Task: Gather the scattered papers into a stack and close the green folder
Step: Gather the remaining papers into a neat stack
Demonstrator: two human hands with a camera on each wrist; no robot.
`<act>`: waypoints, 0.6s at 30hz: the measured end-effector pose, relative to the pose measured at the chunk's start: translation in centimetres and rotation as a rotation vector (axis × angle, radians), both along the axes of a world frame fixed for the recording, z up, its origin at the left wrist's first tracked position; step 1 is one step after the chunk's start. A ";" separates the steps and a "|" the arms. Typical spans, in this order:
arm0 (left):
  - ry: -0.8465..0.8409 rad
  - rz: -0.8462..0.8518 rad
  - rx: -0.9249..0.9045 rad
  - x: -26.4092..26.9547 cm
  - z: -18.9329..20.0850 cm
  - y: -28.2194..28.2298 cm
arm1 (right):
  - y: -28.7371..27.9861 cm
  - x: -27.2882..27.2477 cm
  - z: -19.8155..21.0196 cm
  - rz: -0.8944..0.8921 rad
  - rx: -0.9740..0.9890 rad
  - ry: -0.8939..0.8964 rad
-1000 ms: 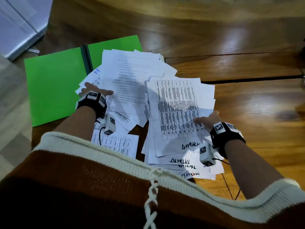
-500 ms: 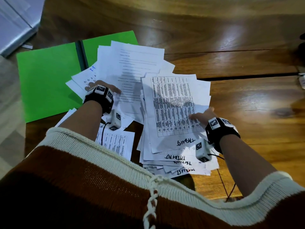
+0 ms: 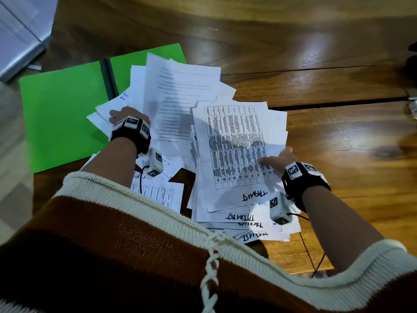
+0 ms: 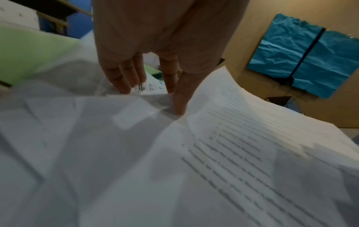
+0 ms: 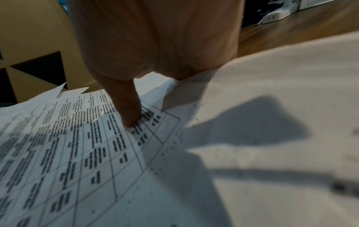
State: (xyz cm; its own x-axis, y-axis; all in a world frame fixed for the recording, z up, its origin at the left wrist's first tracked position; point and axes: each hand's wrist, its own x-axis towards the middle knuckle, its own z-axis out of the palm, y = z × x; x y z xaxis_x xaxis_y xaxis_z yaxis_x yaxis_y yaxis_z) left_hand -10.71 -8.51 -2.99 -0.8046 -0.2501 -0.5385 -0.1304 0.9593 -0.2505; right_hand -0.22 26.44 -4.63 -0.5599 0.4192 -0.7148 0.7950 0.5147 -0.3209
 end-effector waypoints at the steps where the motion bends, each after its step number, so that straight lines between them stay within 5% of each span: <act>1: -0.032 0.028 -0.022 0.1 0.7 0.4 | 0.0 0.0 -0.1 0.000 0.001 0.000; 13: 0.067 -0.319 0.001 0.0 2.2 -0.6 | 0.3 -0.6 -1.0 0.023 0.022 -0.035; 18: 0.070 -0.084 0.244 0.3 1.0 -1.3 | 0.5 -0.5 -0.5 -0.012 0.025 -0.035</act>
State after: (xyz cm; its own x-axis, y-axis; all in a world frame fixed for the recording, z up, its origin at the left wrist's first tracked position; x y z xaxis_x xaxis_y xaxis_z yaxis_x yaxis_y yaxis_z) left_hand -10.36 -9.86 -1.99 -0.8544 -0.0502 -0.5171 -0.0566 0.9984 -0.0034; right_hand -0.72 26.98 -5.12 -0.5293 0.4440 -0.7230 0.8118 0.5128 -0.2794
